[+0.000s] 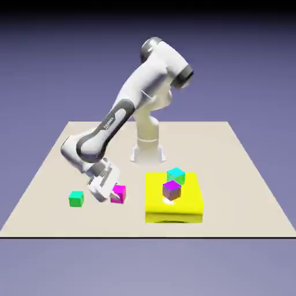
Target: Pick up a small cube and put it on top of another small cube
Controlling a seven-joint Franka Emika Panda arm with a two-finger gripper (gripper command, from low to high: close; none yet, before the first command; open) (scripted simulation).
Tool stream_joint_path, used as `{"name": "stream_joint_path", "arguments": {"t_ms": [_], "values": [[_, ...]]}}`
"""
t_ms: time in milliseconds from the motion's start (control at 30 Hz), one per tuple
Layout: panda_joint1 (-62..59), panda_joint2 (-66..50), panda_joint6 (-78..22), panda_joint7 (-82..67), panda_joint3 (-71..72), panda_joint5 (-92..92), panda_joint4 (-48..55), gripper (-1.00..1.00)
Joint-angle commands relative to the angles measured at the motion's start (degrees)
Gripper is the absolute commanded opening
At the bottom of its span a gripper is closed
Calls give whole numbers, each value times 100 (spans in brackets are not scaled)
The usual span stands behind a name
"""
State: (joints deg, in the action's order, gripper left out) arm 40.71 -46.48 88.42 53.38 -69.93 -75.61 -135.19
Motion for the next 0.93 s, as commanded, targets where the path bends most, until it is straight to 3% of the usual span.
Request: {"name": "stream_joint_path", "arguments": {"t_ms": [0,567,767,800,900], "values": [[208,-193,-246,-158,-165,78,64,-100],[3738,-3463,-4405,-2840,-2974,1208,1153,-100],[4534,-3925,-4242,-2820,-2559,617,427,-100],[4534,-3925,-4242,-2820,-2559,617,426,100],[4169,-3737,-4410,-2881,-2837,959,841,100]]}}
